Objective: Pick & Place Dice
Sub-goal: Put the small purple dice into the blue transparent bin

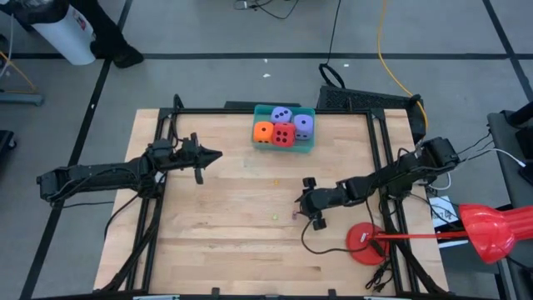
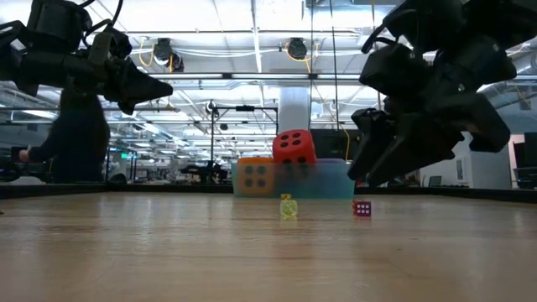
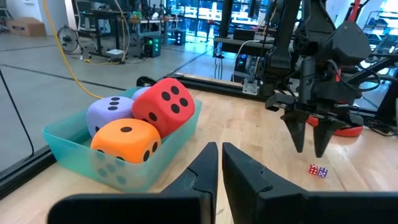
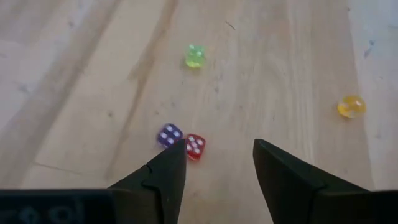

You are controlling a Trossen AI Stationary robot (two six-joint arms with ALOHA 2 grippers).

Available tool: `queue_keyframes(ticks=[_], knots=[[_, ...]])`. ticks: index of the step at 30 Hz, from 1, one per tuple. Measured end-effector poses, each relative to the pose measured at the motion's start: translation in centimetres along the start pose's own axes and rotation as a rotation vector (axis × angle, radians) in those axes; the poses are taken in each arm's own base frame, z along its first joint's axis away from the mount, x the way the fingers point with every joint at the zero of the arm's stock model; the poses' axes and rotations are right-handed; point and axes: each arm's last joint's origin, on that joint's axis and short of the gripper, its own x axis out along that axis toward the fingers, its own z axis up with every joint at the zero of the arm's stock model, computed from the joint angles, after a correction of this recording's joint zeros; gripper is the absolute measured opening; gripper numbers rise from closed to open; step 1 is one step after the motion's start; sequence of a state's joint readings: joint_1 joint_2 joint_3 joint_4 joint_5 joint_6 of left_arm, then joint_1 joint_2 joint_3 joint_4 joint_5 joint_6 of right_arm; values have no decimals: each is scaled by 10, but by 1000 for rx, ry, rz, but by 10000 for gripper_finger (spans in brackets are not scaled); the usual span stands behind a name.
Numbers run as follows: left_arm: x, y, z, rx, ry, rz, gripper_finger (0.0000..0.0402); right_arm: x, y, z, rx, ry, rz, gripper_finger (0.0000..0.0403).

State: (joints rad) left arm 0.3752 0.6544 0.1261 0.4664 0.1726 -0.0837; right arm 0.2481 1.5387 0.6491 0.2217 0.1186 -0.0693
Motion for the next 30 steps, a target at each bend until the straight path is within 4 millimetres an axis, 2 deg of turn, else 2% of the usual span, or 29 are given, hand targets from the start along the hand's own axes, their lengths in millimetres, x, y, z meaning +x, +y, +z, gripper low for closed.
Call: queue_keyframes(ticks=[12, 16, 30], knots=[[0, 0, 0, 11, -1, 0, 31, 19, -1, -9, -24, 22, -14, 166], [0, 0, 0, 8, -1, -1, 31, 20, 1, -12, -16, 39, 17, 164], [0, 0, 0, 1, 5, -1, 31, 14, 5, -1, 36, -49, 67, 163]])
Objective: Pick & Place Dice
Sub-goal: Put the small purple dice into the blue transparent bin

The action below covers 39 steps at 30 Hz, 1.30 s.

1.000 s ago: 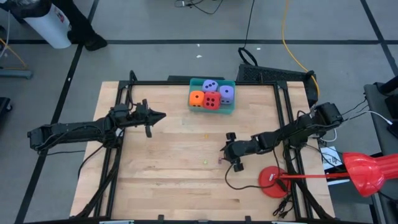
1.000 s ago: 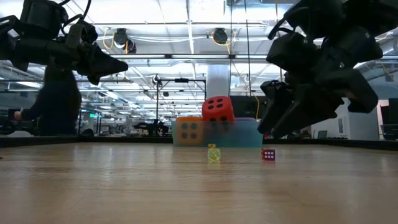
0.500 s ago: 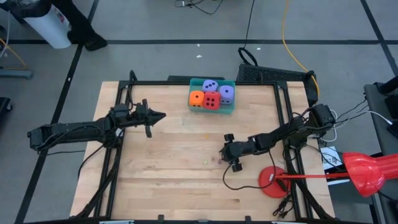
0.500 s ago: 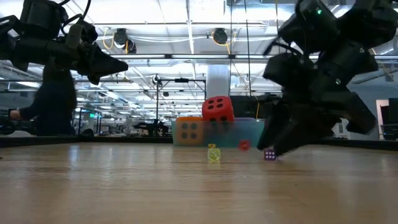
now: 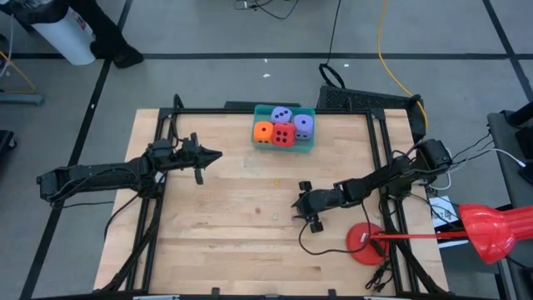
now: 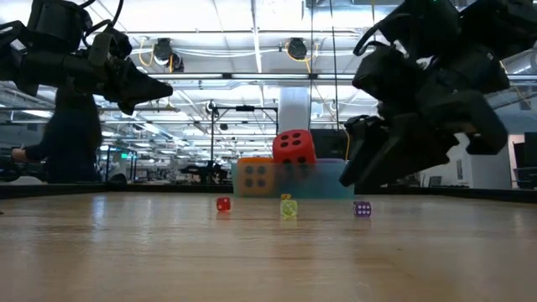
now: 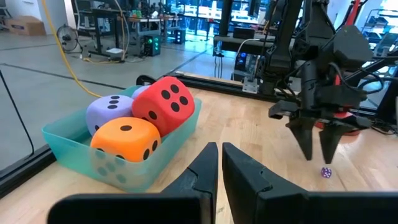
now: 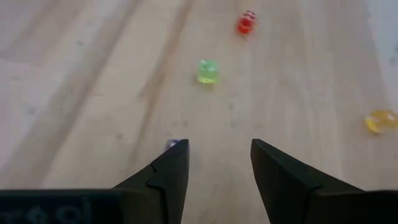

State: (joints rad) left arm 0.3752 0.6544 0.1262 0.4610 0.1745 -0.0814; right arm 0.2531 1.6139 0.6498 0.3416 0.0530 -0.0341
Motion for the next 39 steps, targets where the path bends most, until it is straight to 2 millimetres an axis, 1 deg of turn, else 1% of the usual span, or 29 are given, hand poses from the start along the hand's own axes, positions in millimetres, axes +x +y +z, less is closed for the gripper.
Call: queue_keyframes(ticks=[6, 11, 15, 23, 29, 35, 39], knots=[[0, 0, 0, -4, 1, -1, 31, -4, 8, 5, 15, -35, 51, 164], [0, 0, -1, -5, 12, 1, 31, -1, 14, 4, 55, -45, 23, 174], [0, 0, -1, -1, 12, 1, 31, 4, 15, -1, 70, -20, -9, 180], [0, 0, -1, -1, 12, 1, 31, 18, 16, -14, 153, 32, -36, 176], [0, 0, -1, -1, 14, 2, 31, 20, 16, -15, 156, 34, -37, 175], [0, 0, -1, 3, 14, 3, 31, 20, 16, -15, 141, 32, -33, 165], [0, 0, -1, 5, 14, 3, 31, 20, 16, -15, 150, 34, -33, 146]])
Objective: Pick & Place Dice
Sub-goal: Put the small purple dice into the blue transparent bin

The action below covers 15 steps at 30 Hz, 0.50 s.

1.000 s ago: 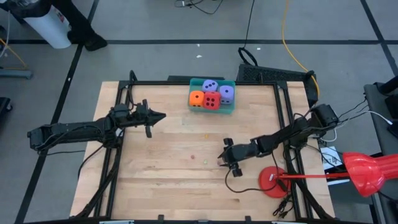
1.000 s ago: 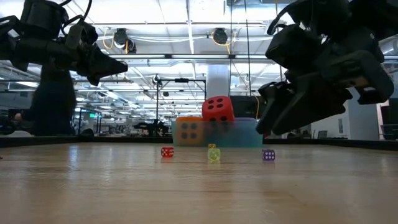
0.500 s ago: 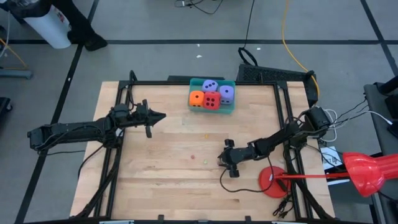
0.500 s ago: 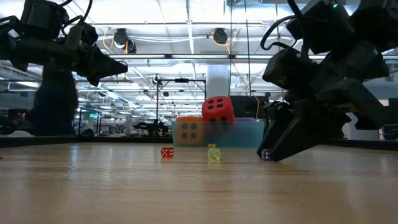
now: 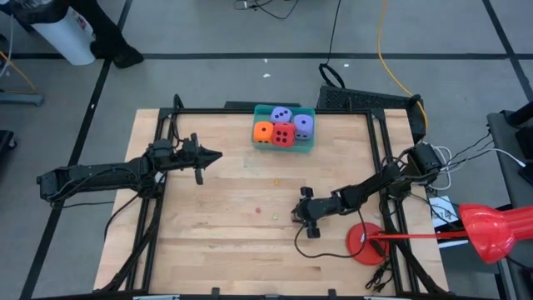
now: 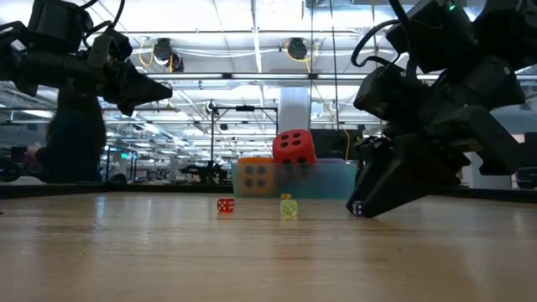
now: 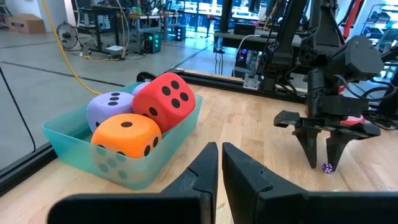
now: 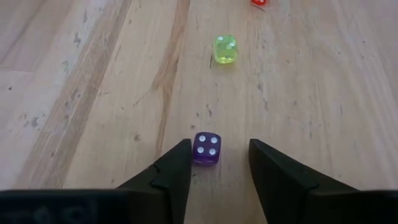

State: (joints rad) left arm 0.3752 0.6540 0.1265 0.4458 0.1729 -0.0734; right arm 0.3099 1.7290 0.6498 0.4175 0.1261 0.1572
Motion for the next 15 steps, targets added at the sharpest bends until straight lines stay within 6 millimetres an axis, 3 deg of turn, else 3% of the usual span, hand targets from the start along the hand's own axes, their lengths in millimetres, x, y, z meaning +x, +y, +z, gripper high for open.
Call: queue_keyframes(ticks=[15], knots=[[0, 0, 0, -1, 0, 0, 31, 0, 0, 1, -18, -12, 1, 49]])
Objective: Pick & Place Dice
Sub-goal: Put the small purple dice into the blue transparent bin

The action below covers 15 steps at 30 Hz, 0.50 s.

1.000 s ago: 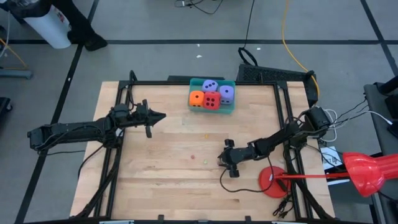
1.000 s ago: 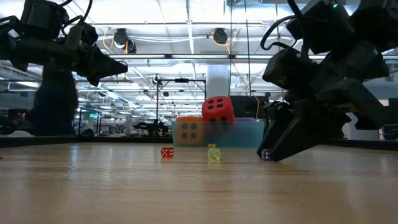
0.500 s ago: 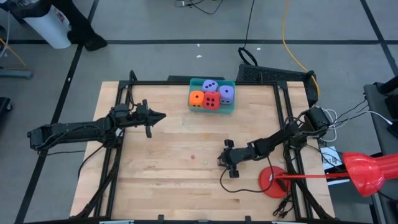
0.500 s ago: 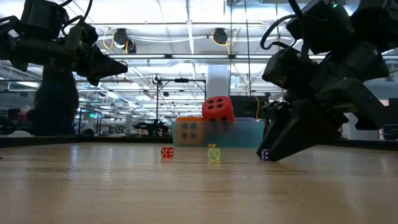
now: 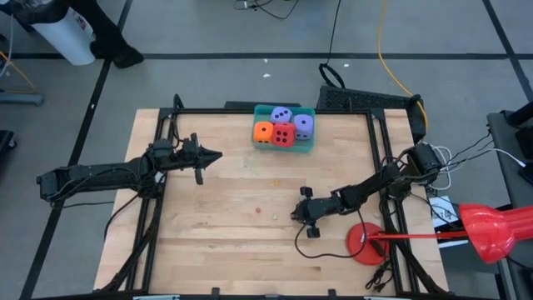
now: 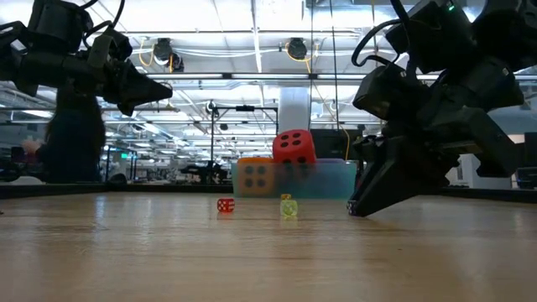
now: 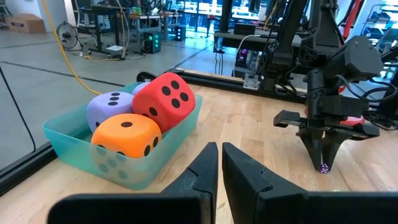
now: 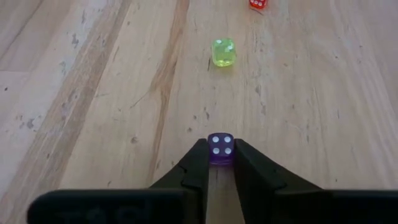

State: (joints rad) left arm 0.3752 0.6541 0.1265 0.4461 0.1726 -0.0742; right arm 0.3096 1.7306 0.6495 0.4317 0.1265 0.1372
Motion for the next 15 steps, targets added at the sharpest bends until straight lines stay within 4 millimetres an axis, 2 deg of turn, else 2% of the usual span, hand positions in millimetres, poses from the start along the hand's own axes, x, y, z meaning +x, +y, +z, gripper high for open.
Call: queue_keyframes(ticks=[4, 8, 11, 15], knots=[[0, 0, 0, -1, 0, 0, 31, -5, 0, 5, -21, -23, 2, 49], [0, 0, 0, -3, 0, 0, 31, -18, -2, 19, -24, -101, 5, 58], [0, 0, 0, -6, 1, 0, 31, -33, -4, 32, -56, -167, 4, 56], [0, 0, 0, -6, 1, 0, 31, -63, -9, 54, -95, -299, -5, 49]])
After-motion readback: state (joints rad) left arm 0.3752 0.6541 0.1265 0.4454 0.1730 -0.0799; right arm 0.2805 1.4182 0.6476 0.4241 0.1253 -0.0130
